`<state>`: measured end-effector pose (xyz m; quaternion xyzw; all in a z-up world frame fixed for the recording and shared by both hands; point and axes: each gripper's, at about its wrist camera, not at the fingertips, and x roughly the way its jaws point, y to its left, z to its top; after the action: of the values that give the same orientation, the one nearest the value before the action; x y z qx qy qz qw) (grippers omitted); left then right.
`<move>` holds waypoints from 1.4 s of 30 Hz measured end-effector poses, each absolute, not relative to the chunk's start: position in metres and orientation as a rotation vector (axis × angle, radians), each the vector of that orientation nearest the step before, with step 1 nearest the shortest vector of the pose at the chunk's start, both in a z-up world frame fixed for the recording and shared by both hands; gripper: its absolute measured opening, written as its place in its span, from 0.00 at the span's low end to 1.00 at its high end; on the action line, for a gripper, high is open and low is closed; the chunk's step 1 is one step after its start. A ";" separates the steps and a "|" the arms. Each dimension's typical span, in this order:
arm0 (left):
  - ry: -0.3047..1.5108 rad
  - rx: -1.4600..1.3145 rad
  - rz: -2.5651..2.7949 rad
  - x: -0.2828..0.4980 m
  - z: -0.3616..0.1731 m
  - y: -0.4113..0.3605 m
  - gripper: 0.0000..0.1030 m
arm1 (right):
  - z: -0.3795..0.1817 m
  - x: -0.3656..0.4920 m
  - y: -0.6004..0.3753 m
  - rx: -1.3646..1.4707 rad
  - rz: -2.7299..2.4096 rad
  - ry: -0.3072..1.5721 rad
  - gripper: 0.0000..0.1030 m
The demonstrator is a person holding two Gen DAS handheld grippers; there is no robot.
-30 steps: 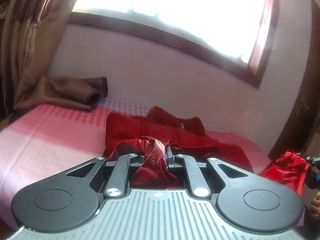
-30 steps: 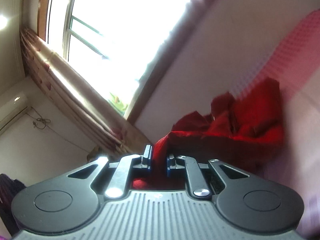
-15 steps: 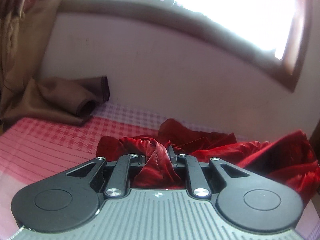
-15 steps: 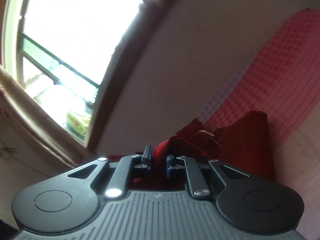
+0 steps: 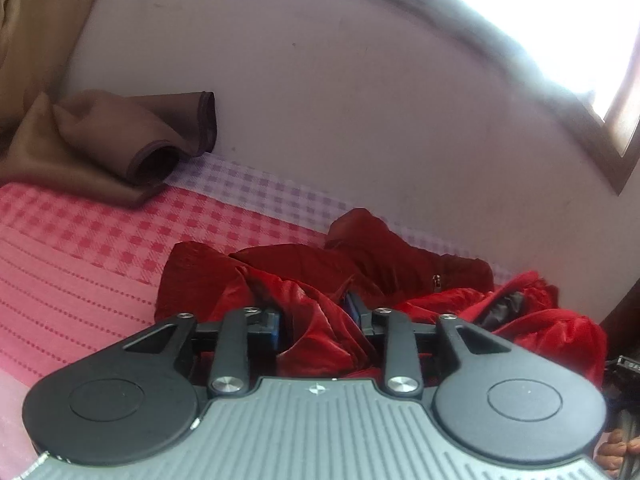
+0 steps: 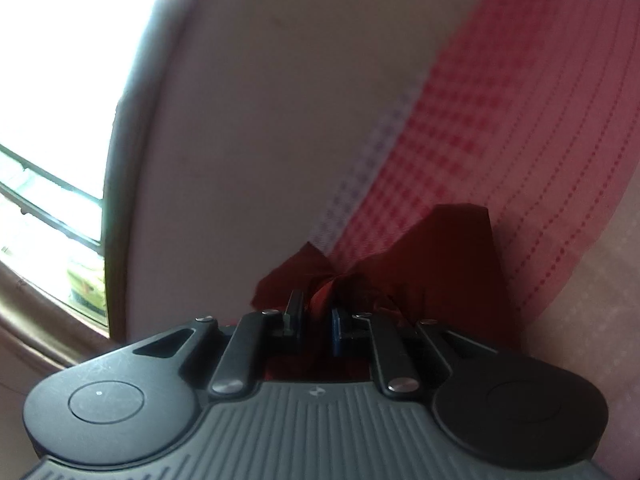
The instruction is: Fold large clothes
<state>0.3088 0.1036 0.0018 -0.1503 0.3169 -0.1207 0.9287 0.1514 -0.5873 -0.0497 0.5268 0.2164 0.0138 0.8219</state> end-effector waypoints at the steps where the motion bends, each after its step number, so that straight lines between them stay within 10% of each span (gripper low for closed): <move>1: 0.652 -0.310 -0.253 0.309 0.002 0.104 0.36 | -0.055 0.154 -0.588 1.139 0.032 0.463 0.14; 10: 0.605 -0.351 -0.329 0.299 0.013 0.110 0.75 | -0.071 0.139 -0.604 1.330 0.096 0.392 0.33; 14: 0.552 -0.331 -0.320 0.288 0.024 0.114 1.00 | -0.062 0.130 -0.606 1.347 0.130 0.321 0.82; 16: 0.503 -0.285 -0.299 0.279 0.032 0.114 1.00 | -0.053 0.121 -0.609 1.336 0.123 0.267 0.91; 22: 0.470 -0.131 -0.305 0.267 0.047 0.089 0.81 | -0.018 0.105 -0.603 1.096 0.123 0.277 0.87; 24: 0.470 -0.056 -0.327 0.264 0.046 0.070 0.60 | 0.001 0.110 -0.583 0.888 0.107 0.331 0.45; 26: 0.469 0.020 -0.335 0.263 0.042 0.050 0.58 | 0.018 0.121 -0.554 0.680 0.124 0.399 0.32; 42: 0.620 0.054 -0.230 0.351 -0.021 0.040 0.60 | 0.015 0.209 -0.466 0.214 0.161 0.600 0.28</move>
<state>0.3515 0.0396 -0.0213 0.0266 0.3045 -0.1129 0.9454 0.2086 -0.4665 0.0154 0.1051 0.2948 0.0789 0.9465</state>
